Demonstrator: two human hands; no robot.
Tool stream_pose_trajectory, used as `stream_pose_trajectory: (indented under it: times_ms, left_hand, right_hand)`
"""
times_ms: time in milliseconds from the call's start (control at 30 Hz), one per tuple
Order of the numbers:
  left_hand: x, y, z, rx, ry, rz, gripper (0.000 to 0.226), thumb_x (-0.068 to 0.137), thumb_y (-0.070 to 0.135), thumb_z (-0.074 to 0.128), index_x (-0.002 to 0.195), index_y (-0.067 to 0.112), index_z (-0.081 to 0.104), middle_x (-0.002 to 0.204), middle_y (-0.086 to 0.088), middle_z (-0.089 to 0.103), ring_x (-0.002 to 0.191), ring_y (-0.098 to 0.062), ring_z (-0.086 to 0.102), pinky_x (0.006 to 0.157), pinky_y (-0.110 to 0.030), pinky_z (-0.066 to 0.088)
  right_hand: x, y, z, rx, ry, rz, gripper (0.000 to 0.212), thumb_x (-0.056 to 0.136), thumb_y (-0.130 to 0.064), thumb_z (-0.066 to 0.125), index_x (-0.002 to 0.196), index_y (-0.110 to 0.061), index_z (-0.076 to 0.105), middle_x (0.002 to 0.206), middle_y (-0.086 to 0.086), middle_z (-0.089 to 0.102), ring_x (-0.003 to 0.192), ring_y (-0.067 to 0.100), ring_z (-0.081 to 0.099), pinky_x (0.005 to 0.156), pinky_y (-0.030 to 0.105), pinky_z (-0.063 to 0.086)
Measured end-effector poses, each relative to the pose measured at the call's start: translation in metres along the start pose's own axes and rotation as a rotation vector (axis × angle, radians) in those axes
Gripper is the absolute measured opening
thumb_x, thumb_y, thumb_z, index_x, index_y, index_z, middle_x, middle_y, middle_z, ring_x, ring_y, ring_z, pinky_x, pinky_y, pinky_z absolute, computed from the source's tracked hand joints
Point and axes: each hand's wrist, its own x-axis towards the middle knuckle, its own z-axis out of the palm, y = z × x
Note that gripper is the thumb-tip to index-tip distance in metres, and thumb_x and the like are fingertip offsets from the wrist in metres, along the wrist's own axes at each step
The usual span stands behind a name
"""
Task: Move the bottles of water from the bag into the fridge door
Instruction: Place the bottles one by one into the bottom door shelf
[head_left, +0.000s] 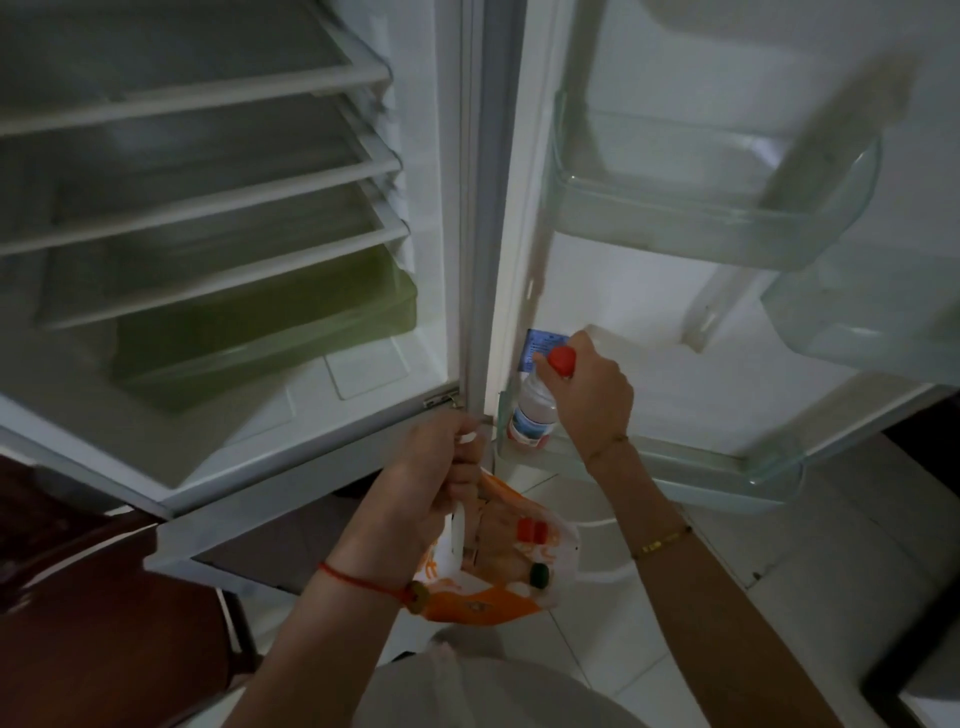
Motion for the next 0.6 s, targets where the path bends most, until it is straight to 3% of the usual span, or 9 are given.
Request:
stream_pose_trajectory:
  times_ms: [133, 233, 300, 367, 433, 500, 600]
  left_hand:
    - [-0.003, -0.004, 0.0, -0.007, 0.026, 0.013, 0.012, 0.095, 0.015, 0.039, 0.083, 0.018, 0.039, 0.041, 0.01, 0.026, 0.026, -0.002, 0.019, 0.028, -0.01, 0.016]
    - [-0.006, -0.004, 0.001, -0.001, 0.011, 0.007, 0.02, 0.095, 0.016, 0.038, 0.076, 0.02, 0.039, 0.04, 0.009, 0.024, 0.025, -0.002, 0.018, 0.028, -0.009, 0.014]
    - [-0.009, -0.003, 0.002, -0.023, -0.009, 0.008, 0.024, 0.096, 0.015, 0.037, 0.072, 0.02, 0.038, 0.038, 0.01, 0.023, 0.024, -0.001, 0.018, 0.027, -0.01, 0.014]
    - [-0.013, -0.004, 0.003, -0.031, -0.025, 0.013, 0.026, 0.096, 0.015, 0.036, 0.07, 0.019, 0.037, 0.037, 0.01, 0.023, 0.024, -0.001, 0.018, 0.026, -0.011, 0.014]
    - [-0.015, -0.006, 0.003, -0.033, -0.033, 0.022, 0.026, 0.096, 0.014, 0.035, 0.07, 0.019, 0.037, 0.038, 0.01, 0.023, 0.024, -0.001, 0.018, 0.026, -0.011, 0.015]
    - [-0.018, -0.007, 0.004, -0.029, -0.04, 0.023, 0.025, 0.095, 0.014, 0.036, 0.071, 0.019, 0.037, 0.038, 0.01, 0.023, 0.024, -0.001, 0.018, 0.026, -0.011, 0.015]
    - [-0.023, -0.008, 0.005, -0.027, -0.047, 0.017, 0.024, 0.095, 0.014, 0.037, 0.072, 0.018, 0.038, 0.039, 0.009, 0.023, 0.024, -0.001, 0.018, 0.027, -0.009, 0.015]
  right_hand:
    - [-0.004, -0.003, 0.001, 0.018, -0.028, -0.001, 0.051, 0.087, -0.054, 0.057, 0.111, -0.009, 0.052, 0.085, 0.011, 0.064, 0.073, 0.028, 0.06, 0.06, 0.026, 0.035]
    - [-0.012, -0.003, 0.0, 0.168, -0.017, 0.05, 0.065, 0.083, -0.054, 0.063, 0.122, -0.006, 0.043, 0.077, 0.003, 0.054, 0.062, 0.018, 0.051, 0.048, 0.018, 0.029]
    - [-0.027, 0.004, 0.0, 0.223, 0.072, 0.076, 0.054, 0.087, -0.051, 0.059, 0.112, -0.005, 0.044, 0.071, -0.002, 0.049, 0.052, 0.012, 0.045, 0.046, 0.018, 0.029]
    - [-0.051, 0.019, 0.006, 0.207, 0.084, 0.137, 0.031, 0.095, -0.039, 0.051, 0.089, -0.01, 0.044, 0.061, -0.003, 0.044, 0.05, 0.015, 0.043, 0.046, 0.024, 0.028]
    - [-0.081, 0.042, 0.021, 0.111, -0.063, 0.233, 0.029, 0.098, -0.027, 0.045, 0.072, -0.013, 0.041, 0.058, -0.001, 0.041, 0.057, 0.021, 0.045, 0.05, 0.026, 0.028]
    - [-0.11, 0.065, 0.041, -0.057, -0.367, 0.299, 0.036, 0.097, -0.026, 0.04, 0.063, -0.016, 0.036, 0.062, -0.002, 0.04, 0.069, 0.022, 0.048, 0.061, 0.028, 0.034]
    - [-0.139, 0.08, 0.059, -0.002, -0.667, 0.411, 0.037, 0.098, -0.035, 0.041, 0.069, -0.013, 0.048, 0.077, 0.005, 0.057, 0.079, 0.024, 0.056, 0.071, 0.028, 0.042]
